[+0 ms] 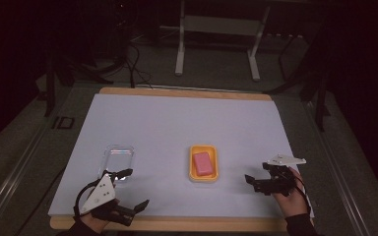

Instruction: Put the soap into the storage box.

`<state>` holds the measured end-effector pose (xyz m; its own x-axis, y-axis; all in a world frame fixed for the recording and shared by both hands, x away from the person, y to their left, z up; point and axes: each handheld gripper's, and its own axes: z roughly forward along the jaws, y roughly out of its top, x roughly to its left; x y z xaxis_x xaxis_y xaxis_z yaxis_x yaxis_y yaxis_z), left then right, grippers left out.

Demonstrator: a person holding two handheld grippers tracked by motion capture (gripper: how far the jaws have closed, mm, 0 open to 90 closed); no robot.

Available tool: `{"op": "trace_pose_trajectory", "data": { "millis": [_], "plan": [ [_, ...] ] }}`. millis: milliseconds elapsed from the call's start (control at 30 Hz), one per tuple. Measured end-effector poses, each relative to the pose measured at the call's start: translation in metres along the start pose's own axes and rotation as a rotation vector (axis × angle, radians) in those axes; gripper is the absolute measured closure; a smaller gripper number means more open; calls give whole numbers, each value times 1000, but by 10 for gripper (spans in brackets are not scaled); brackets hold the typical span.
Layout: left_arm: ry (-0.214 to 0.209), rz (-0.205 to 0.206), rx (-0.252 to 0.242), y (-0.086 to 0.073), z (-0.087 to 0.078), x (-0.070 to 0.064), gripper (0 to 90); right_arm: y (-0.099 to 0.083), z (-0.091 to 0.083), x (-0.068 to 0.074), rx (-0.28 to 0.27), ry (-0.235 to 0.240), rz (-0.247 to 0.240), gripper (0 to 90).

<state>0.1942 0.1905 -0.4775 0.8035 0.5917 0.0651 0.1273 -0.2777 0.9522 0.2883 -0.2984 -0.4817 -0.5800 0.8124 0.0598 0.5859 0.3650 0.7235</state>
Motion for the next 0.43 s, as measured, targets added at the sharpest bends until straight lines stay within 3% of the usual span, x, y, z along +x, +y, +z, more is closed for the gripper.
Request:
{"op": "trace_pose_trajectory", "data": {
  "millis": [433],
  "plan": [
    [0, 1, 0, 0, -1, -1, 3, -1, 4, -3, 11, -23, 0, 137]
  ]
}}
